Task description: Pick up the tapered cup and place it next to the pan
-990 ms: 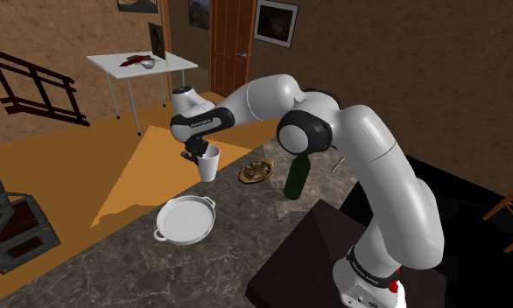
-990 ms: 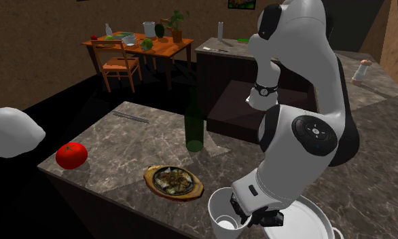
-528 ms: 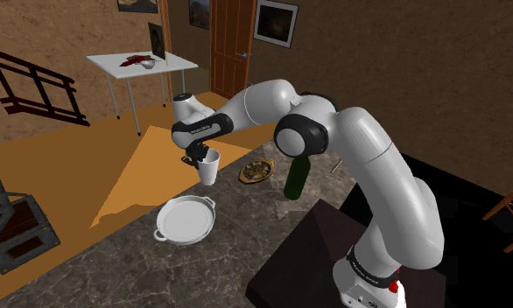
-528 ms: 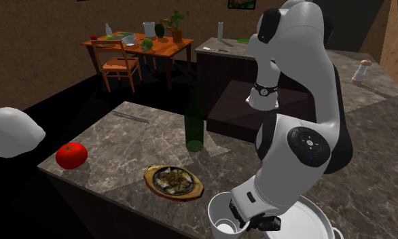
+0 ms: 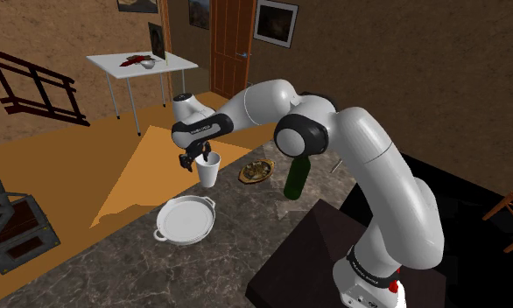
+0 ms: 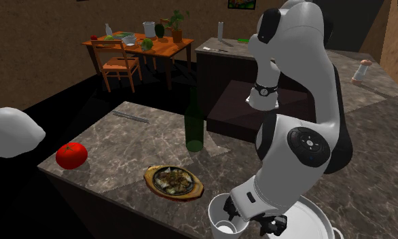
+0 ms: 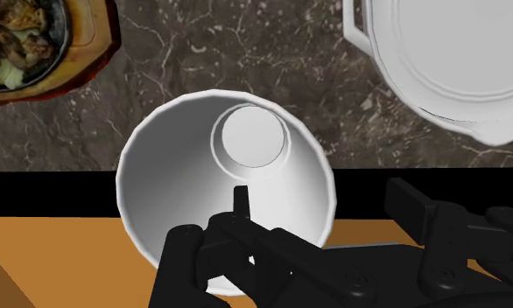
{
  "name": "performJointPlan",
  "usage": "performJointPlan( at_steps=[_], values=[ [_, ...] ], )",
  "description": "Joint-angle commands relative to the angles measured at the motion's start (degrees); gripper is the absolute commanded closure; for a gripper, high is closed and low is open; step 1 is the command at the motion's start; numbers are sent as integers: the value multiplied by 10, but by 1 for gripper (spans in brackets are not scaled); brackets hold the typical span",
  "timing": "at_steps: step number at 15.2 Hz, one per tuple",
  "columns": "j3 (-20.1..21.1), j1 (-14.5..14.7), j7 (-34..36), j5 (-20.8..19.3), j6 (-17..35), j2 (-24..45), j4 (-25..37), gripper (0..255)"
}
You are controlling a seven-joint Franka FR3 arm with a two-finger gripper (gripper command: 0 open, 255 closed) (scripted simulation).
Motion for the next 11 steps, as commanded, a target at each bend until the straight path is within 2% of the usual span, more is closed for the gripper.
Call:
performJointPlan(
  at_steps=[1, 6, 11],
  values=[
    [0, 0, 0, 0, 0, 0, 0, 0],
    [0, 6, 0, -1, -48, -36, 11, 0],
    [0, 6, 0, -1, -48, -36, 11, 0]
  ],
)
